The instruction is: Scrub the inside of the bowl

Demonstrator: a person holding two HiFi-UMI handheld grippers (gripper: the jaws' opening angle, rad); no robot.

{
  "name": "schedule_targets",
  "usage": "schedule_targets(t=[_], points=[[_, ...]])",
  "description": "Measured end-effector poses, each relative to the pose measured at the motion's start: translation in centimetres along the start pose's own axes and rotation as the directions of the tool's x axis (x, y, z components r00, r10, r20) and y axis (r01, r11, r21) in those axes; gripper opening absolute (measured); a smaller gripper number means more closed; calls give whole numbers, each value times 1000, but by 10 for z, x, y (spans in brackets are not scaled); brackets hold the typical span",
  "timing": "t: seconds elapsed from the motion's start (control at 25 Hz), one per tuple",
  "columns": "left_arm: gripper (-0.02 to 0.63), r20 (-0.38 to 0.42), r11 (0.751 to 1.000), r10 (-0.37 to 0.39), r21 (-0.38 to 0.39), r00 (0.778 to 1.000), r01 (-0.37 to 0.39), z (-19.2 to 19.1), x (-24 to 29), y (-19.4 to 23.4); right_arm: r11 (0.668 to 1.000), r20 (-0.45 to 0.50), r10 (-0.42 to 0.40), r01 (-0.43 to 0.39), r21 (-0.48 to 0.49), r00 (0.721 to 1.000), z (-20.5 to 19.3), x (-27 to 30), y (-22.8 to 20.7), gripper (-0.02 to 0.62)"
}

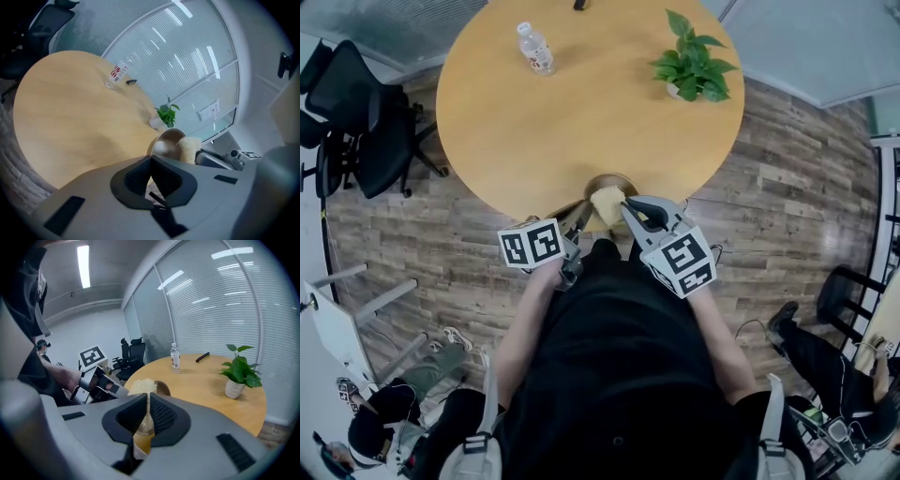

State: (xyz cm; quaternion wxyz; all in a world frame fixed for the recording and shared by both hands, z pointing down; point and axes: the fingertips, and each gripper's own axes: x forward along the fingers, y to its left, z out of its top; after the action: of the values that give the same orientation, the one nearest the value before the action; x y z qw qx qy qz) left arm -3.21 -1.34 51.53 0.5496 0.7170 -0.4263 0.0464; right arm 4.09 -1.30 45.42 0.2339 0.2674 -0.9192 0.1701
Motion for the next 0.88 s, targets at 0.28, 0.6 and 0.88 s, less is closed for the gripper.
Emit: schedule_targets(t=[0.28, 0.6, 0.88], points=[[12, 61, 998, 8, 56, 998, -12, 25, -21, -12, 975, -52, -61, 48, -215, 997, 24, 26, 11, 28], [14, 86, 997, -19, 76, 996, 13, 40, -25, -30, 931, -76, -197, 162, -327, 978, 36, 39, -3, 28], [14, 73, 994, -46, 98, 996, 39, 41, -25, -42, 854, -79, -330, 262, -450, 941, 32, 38, -13, 28]])
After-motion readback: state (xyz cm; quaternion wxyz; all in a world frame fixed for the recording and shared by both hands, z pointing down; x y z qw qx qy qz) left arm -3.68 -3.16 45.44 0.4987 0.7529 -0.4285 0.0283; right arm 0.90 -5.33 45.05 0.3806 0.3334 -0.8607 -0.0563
